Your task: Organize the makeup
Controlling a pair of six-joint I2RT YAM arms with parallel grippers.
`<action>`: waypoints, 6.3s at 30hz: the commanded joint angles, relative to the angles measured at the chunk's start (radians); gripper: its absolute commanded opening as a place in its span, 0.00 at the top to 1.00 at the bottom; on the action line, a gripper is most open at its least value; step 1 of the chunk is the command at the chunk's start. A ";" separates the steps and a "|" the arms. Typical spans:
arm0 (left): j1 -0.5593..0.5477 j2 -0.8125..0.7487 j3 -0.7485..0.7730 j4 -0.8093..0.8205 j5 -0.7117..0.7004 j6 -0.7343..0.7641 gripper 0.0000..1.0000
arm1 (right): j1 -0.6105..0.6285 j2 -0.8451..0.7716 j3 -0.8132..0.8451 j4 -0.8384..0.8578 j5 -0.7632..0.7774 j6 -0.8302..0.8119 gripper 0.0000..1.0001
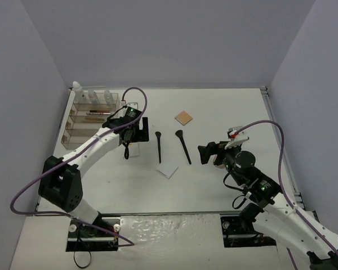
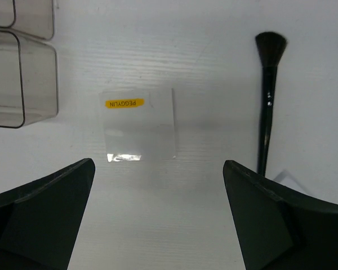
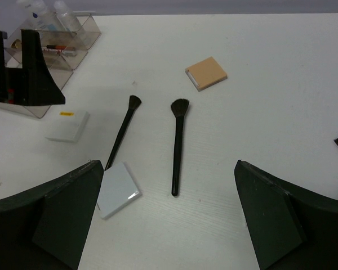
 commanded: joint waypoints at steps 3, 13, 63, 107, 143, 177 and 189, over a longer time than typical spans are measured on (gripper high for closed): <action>0.004 0.050 -0.034 0.007 -0.038 -0.016 0.03 | -0.006 -0.037 -0.004 0.029 0.001 0.026 0.00; 0.063 0.162 -0.065 0.073 0.011 -0.044 0.03 | -0.005 -0.051 -0.015 0.016 -0.003 0.029 0.00; 0.495 -0.015 -0.044 0.613 0.227 0.352 0.70 | -0.005 -0.052 -0.035 0.034 -0.031 0.017 0.00; 0.573 -0.041 -0.103 0.741 0.397 0.364 0.03 | -0.005 -0.037 0.000 0.026 -0.057 0.019 0.00; -0.437 0.214 0.013 0.097 0.119 0.056 0.03 | -0.004 -0.181 0.072 -0.127 -0.019 0.040 0.00; -0.439 0.291 0.051 0.017 -0.006 0.028 0.03 | -0.004 -0.206 0.058 -0.164 -0.036 0.042 0.00; -0.416 0.296 -0.020 0.099 0.113 -0.021 0.05 | -0.005 -0.214 0.053 -0.164 -0.037 0.041 0.00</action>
